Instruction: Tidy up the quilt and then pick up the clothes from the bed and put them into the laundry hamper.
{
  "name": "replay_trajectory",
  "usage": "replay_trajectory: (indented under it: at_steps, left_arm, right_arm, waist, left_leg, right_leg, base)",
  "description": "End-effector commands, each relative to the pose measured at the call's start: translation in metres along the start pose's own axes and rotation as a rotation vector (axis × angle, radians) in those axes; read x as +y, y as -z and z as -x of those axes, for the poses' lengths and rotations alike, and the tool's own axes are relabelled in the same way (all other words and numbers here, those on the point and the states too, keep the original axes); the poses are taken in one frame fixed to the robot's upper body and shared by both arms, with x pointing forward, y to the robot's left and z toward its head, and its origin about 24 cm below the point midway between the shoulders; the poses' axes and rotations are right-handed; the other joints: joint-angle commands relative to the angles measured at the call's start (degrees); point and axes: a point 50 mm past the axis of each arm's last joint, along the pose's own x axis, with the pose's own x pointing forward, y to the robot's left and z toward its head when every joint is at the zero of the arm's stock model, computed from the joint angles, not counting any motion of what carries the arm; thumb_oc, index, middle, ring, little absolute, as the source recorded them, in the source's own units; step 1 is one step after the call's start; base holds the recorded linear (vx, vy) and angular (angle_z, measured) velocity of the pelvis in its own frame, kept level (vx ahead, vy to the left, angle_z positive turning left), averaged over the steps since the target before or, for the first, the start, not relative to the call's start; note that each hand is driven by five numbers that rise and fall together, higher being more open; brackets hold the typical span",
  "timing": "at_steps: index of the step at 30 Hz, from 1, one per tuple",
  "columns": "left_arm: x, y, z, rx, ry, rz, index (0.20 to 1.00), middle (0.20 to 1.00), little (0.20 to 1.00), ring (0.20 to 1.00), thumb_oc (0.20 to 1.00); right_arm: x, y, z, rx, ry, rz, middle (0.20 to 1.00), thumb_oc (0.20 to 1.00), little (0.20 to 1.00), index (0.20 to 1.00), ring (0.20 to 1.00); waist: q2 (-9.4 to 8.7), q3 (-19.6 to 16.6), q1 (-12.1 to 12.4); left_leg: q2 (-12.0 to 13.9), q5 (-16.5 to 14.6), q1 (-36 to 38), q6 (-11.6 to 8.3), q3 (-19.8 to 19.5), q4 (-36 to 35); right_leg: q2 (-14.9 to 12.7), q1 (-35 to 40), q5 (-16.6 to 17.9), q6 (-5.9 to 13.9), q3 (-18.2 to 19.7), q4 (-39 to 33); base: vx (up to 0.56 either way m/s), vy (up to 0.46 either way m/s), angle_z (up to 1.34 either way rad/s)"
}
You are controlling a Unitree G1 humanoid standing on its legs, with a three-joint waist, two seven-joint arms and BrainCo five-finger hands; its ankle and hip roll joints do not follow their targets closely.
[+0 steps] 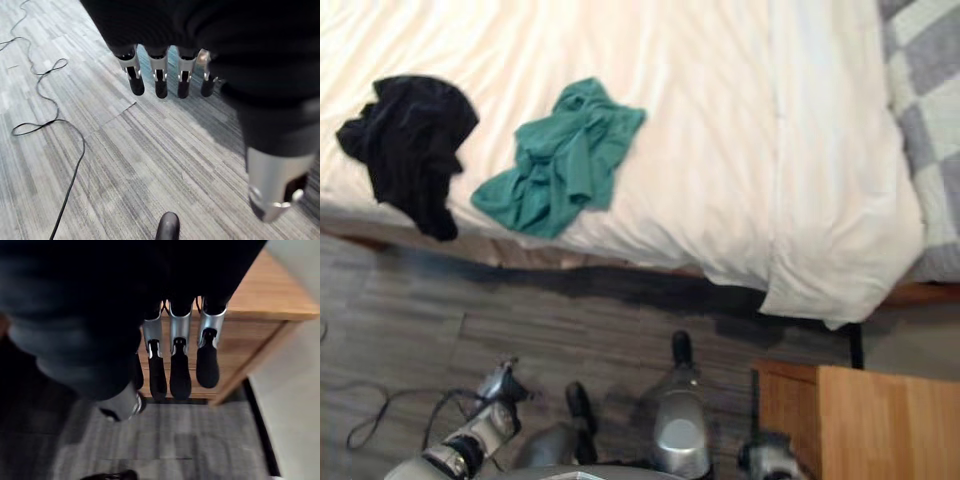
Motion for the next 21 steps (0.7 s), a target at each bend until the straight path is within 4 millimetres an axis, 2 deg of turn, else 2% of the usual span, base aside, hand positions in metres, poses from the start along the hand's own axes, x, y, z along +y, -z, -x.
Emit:
replay_trajectory:
  at_steps: [1,2,3,4,5,6,7,8,9,10,11,12,13,14,15,16,17,19,20,21]
  left_arm:
    - [0.018,0.011,-0.006,0.019,-0.007,-0.088,1.000,1.000,1.000,1.000,1.000]
    - [0.018,0.011,-0.006,0.019,-0.007,-0.087,1.000,1.000,1.000,1.000,1.000]
    - [0.017,0.018,-0.005,0.049,-0.002,-0.074,1.000,1.000,1.000,1.000,1.000]
    - [0.014,0.023,-0.004,0.060,0.010,-0.055,1.000,1.000,1.000,1.000,1.000]
    - [0.002,0.022,0.000,0.068,0.039,0.053,1.000,1.000,1.000,1.000,1.000]
    - [0.002,0.022,0.000,0.068,0.038,0.053,1.000,1.000,1.000,1.000,1.000]
    - [0.004,0.009,-0.001,0.047,0.017,0.190,1.000,1.000,1.000,1.000,1.000]
    - [0.006,0.002,-0.002,0.032,0.005,0.273,1.000,1.000,1.000,1.000,1.000]
    - [0.007,0.003,-0.002,0.036,0.006,0.298,1.000,1.000,1.000,1.000,1.000]
    - [0.005,0.008,-0.002,0.064,0.012,0.332,1.000,1.000,1.000,1.000,1.000]
    - [0.001,0.011,-0.001,0.084,0.033,0.386,1.000,1.000,1.000,1.000,1.000]
    - [-0.006,0.021,0.002,0.129,0.059,0.446,1.000,1.000,1.000,1.000,1.000]
    - [-0.006,0.022,0.002,0.130,0.059,0.447,1.000,1.000,1.000,1.000,1.000]
    - [-0.011,0.030,0.005,0.161,0.078,0.441,1.000,1.000,1.000,1.000,1.000]
    - [-0.012,0.032,0.005,0.165,0.086,0.414,1.000,1.000,1.000,1.000,1.000]
    - [-0.013,0.032,0.005,0.165,0.087,0.413,1.000,1.000,1.000,1.000,1.000]
    - [-0.013,0.033,0.006,0.157,0.105,0.359,1.000,1.000,1.000,1.000,1.000]
    - [-0.014,0.032,0.005,0.133,0.126,0.271,1.000,1.000,1.000,1.000,1.000]
    - [-0.014,0.032,0.005,0.133,0.126,0.270,1.000,1.000,1.000,1.000,1.000]
    - [-0.002,0.025,0.001,0.074,0.107,0.127,1.000,1.000,1.000,1.000,1.000]
  right_arm:
    - [0.002,-0.008,-0.001,-0.063,-0.048,0.126,1.000,1.000,1.000,1.000,1.000]
    - [0.002,-0.008,-0.001,-0.063,-0.049,0.126,1.000,1.000,1.000,1.000,1.000]
    - [0.002,-0.013,-0.001,-0.086,-0.054,0.167,1.000,1.000,1.000,1.000,1.000]
    - [0.002,-0.003,-0.001,-0.053,-0.063,0.159,1.000,1.000,1.000,1.000,1.000]
    - [0.003,-0.011,-0.001,-0.075,-0.077,0.160,1.000,1.000,1.000,1.000,1.000]
    - [0.003,-0.011,-0.001,-0.075,-0.077,0.160,1.000,1.000,1.000,1.000,1.000]
    - [0.000,-0.028,-0.002,-0.135,-0.080,0.192,1.000,1.000,1.000,1.000,1.000]
    - [-0.001,-0.042,-0.001,-0.195,-0.084,0.264,1.000,1.000,1.000,1.000,1.000]
    - [-0.001,-0.047,-0.001,-0.220,-0.089,0.304,1.000,1.000,1.000,1.000,1.000]
    - [0.000,-0.046,-0.001,-0.221,-0.100,0.350,1.000,1.000,1.000,1.000,1.000]
    - [-0.001,-0.043,-0.002,-0.217,-0.117,0.389,1.000,1.000,1.000,1.000,1.000]
    - [-0.001,-0.041,-0.002,-0.213,-0.134,0.420,1.000,1.000,1.000,1.000,1.000]
    - [-0.001,-0.040,-0.002,-0.213,-0.134,0.420,1.000,1.000,1.000,1.000,1.000]
    - [-0.001,-0.033,-0.002,-0.202,-0.149,0.461,1.000,1.000,1.000,1.000,1.000]
    - [-0.002,-0.027,-0.003,-0.184,-0.151,0.475,1.000,1.000,1.000,1.000,1.000]
    - [-0.002,-0.026,-0.003,-0.184,-0.151,0.475,1.000,1.000,1.000,1.000,1.000]
    - [-0.008,-0.010,-0.005,-0.131,-0.149,0.482,1.000,1.000,1.000,1.000,1.000]
    - [-0.015,0.012,-0.006,-0.053,-0.144,0.479,1.000,1.000,1.000,1.000,1.000]
    - [-0.015,0.012,-0.006,-0.052,-0.145,0.479,1.000,1.000,1.000,1.000,1.000]
    - [-0.015,0.024,-0.005,-0.006,-0.146,0.499,1.000,1.000,1.000,1.000,1.000]
  waist:
    - [0.76,-2.19,0.18]
    - [0.82,-2.39,0.31]
    - [0.09,-2.54,1.04]
    - [0.01,-2.91,1.29]
    - [-0.85,-3.45,2.57]
    - [-0.74,-3.48,2.53]
    - [-0.55,-2.10,4.28]
    - [-0.61,-0.34,5.73]
    - [-0.82,-0.24,5.82]
    - [-0.45,-0.62,6.18]
    - [-0.22,-1.72,6.18]
    - [0.08,-3.93,5.87]
    - [0.04,-3.80,5.93]
    - [0.38,-5.59,5.58]
    - [0.51,-6.27,5.61]
    - [0.48,-6.14,5.61]
    - [1.21,-7.97,5.09]
    - [1.07,-9.14,4.61]
    - [0.98,-9.18,4.56]
    - [-0.56,-8.42,3.77]
  left_leg:
    - [1.90,-4.99,-0.71,1.89,1.56,1.39]
    - [2.02,-4.93,-0.99,1.85,1.70,1.47]
    - [1.22,-6.48,-1.35,1.94,1.72,3.12]
    - [0.98,-7.52,-1.98,2.14,1.28,5.95]
    - [0.66,-9.11,-7.18,1.71,0.57,19.57]
    - [0.83,-9.29,-7.43,1.68,0.50,19.94]
    - [2.12,-4.63,-13.17,-0.97,-0.23,27.83]
    - [1.45,-0.30,-17.64,-4.49,-3.42,34.90]
    - [0.83,0.35,-20.02,-6.07,-5.74,36.49]
    - [1.62,-0.44,-19.30,-6.05,-6.86,34.83]
    - [3.75,-1.27,-17.78,-5.26,-7.29,31.87]
    - [7.74,-2.41,-14.47,-4.02,-7.42,25.49]
    - [7.71,-2.39,-14.09,-4.04,-7.29,25.27]
    - [12.36,-0.41,-11.16,-4.33,-8.21,15.02]
    - [14.50,1.98,-10.40,-5.27,-8.69,10.83]
    - [14.45,2.19,-9.91,-5.33,-8.61,10.33]
    - [17.46,4.15,-8.97,-6.75,-8.27,4.30]
    - [16.53,3.43,-8.54,-8.04,-7.00,1.74]
    - [16.39,3.40,-8.57,-8.01,-7.06,1.77]
    - [13.54,0.62,-9.76,-7.28,-6.77,5.71]
  right_leg:
    - [5.97,-4.92,-16.44,4.59,0.57,22.04]
    - [6.11,-5.20,-16.23,4.51,0.68,21.95]
    - [5.35,-1.50,-17.76,3.36,-2.18,19.05]
    - [5.12,0.63,-19.77,2.20,-3.77,17.62]
    - [4.17,5.72,-20.77,-0.58,-3.09,9.55]
    - [4.28,5.69,-20.72,-0.61,-3.15,9.50]
    - [3.92,6.37,-20.04,-1.81,-3.04,8.00]
    - [3.45,6.89,-20.18,-3.27,-3.11,7.50]
    - [2.80,7.18,-20.07,-3.48,-3.63,6.46]
    - [2.24,7.66,-19.93,-2.96,-3.92,5.57]
    - [1.00,7.68,-19.40,-1.92,-4.27,4.52]
    - [-1.13,7.33,-19.05,-0.37,-4.39,3.78]
    - [-1.16,7.54,-19.10,-0.36,-4.32,3.77]
    - [-2.99,7.61,-18.67,1.66,-3.70,3.19]
    - [-3.99,8.02,-18.50,2.70,-3.55,2.61]
    - [-4.00,8.33,-18.55,2.69,-3.62,2.52]
    - [-5.86,9.21,-18.46,4.71,-4.34,1.45]
    - [-7.96,10.27,-17.32,6.19,-5.28,1.33]
    - [-8.10,10.36,-17.32,6.25,-5.38,1.26]
    - [-11.00,10.11,-11.54,6.80,-4.75,2.37]
  base:
    - [-0.14,0.068,-0.12]
    - [-0.01,0.005,-0.10]
    - [0.04,-0.024,-0.28]
    - [0.08,-0.097,-0.30]
    - [0.05,-0.084,-0.26]
    - [-0.05,-0.092,-0.10]
    - [-0.19,-0.005,-0.01]
    - [-0.24,0.017,-0.07]
    - [-0.15,0.109,0.02]
    - [-0.01,0.213,0.10]
    - [0.17,0.435,0.30]
    - [0.16,0.355,0.16]
    - [0.27,0.596,0.05]
    - [0.22,0.546,-0.12]
    - [0.22,0.544,-0.01]
    - [0.25,0.649,0.12]
    - [0.24,0.598,0.27]
    - [0.24,0.582,0.58]
    - [0.21,0.579,0.64]
    - [0.14,0.536,0.37]
